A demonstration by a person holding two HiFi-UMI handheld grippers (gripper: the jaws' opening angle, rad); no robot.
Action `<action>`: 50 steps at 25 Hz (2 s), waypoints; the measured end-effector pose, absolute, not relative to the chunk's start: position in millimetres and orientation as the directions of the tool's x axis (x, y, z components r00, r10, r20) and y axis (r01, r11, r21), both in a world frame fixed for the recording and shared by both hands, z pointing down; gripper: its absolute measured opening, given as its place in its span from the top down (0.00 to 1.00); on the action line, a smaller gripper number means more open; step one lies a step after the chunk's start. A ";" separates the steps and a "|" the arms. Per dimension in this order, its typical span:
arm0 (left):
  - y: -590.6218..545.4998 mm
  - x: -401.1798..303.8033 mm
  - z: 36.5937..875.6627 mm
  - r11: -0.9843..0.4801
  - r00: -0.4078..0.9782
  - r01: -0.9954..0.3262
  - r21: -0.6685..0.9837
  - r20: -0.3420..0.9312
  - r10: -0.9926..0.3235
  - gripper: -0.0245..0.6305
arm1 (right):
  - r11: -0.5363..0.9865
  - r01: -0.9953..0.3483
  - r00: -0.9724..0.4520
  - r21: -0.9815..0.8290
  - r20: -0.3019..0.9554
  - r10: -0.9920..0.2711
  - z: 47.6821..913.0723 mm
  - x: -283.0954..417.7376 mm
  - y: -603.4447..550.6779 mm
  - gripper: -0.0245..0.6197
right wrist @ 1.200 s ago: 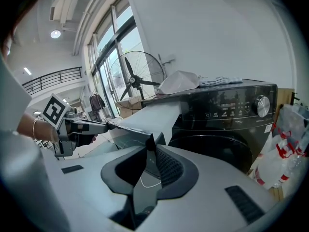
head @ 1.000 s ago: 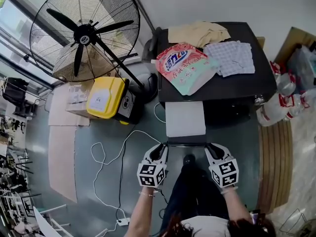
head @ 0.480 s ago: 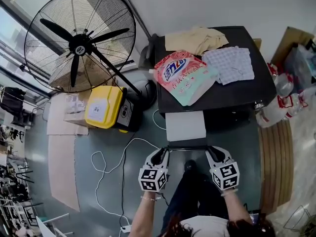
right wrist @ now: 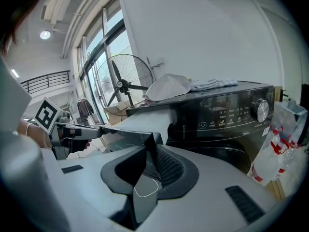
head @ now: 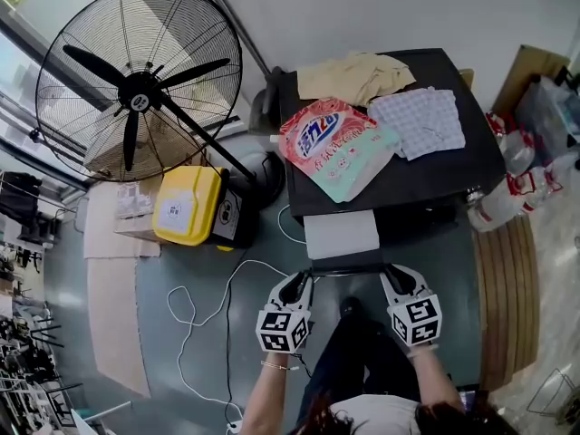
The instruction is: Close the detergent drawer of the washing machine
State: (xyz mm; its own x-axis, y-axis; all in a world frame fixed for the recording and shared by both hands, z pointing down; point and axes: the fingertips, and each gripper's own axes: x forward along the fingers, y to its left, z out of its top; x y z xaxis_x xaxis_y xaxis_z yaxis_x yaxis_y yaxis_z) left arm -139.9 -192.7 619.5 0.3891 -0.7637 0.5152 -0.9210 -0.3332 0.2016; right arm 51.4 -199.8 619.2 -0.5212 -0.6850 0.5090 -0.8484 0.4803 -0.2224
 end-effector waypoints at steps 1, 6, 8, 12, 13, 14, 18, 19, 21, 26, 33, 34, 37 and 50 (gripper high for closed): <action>-194.7 -140.2 619.1 -0.333 0.390 -0.921 0.202 0.516 -0.763 0.84 | 0.477 -0.850 -0.518 -0.222 0.509 -0.687 618.8 51.1 -201.5 0.83; -201.6 -140.6 617.7 -0.333 0.391 -0.920 0.207 0.524 -0.756 0.84 | 0.463 -0.858 -0.506 -0.220 0.509 -0.696 617.8 50.9 -207.6 0.83; -204.8 -141.1 616.5 -0.331 0.391 -0.920 0.209 0.526 -0.755 0.84 | 0.457 -0.861 -0.502 -0.223 0.508 -0.700 617.4 50.4 -210.9 0.83; -213.2 -141.0 614.7 -0.337 0.395 -0.918 0.207 0.532 -0.749 0.84 | 0.443 -0.868 -0.491 -0.223 0.508 -0.708 616.4 50.3 -218.8 0.83; -215.3 -141.0 614.9 -0.338 0.395 -0.918 0.206 0.533 -0.748 0.84 | 0.440 -0.870 -0.489 -0.223 0.508 -0.710 616.8 50.4 -220.8 0.83; -217.4 -141.1 615.0 -0.338 0.395 -0.918 0.206 0.535 -0.747 0.84 | 0.436 -0.872 -0.486 -0.223 0.507 -0.712 617.2 50.4 -222.8 0.83; -224.6 -142.0 614.3 -0.332 0.390 -0.920 0.207 0.537 -0.748 0.84 | 0.429 -0.876 -0.479 -0.221 0.505 -0.718 616.4 49.6 -230.4 0.83; -226.6 -142.3 614.2 -0.331 0.390 -0.920 0.207 0.538 -0.748 0.84 | 0.428 -0.877 -0.478 -0.221 0.505 -0.719 616.2 49.4 -232.5 0.83; -231.4 -142.9 614.0 -0.331 0.391 -0.920 0.209 0.537 -0.748 0.84 | 0.423 -0.879 -0.474 -0.221 0.505 -0.722 616.1 49.0 -237.2 0.83; -242.4 -144.5 611.3 -0.328 0.389 -0.921 0.210 0.535 -0.750 0.84 | 0.414 -0.883 -0.467 -0.220 0.502 -0.728 613.8 47.6 -248.0 0.83; -252.8 -145.8 610.9 -0.332 0.395 -0.918 0.216 0.537 -0.745 0.84 | 0.398 -0.890 -0.456 -0.225 0.499 -0.737 613.6 46.3 -257.9 0.83; -254.1 -146.0 610.8 -0.332 0.396 -0.918 0.216 0.538 -0.745 0.84 | 0.395 -0.890 -0.454 -0.226 0.498 -0.739 613.4 46.2 -259.3 0.83; -258.3 -146.5 609.8 -0.332 0.396 -0.918 0.216 0.538 -0.744 0.84 | 0.390 -0.892 -0.451 -0.228 0.496 -0.742 612.5 46.0 -263.4 0.83; -273.4 -148.4 608.1 -0.335 0.404 -0.915 0.225 0.535 -0.743 0.84 | 0.365 -0.901 -0.434 -0.235 0.492 -0.755 612.0 44.5 -278.0 0.83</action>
State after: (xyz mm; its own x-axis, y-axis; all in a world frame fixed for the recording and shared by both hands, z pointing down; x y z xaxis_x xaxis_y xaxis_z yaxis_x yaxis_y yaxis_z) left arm -148.4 -273.4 608.1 0.4037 -0.7425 0.5345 -0.9148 -0.3350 0.2255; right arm 44.5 -278.0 612.0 -0.4342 -0.7549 0.4916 -0.9008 0.3652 -0.2349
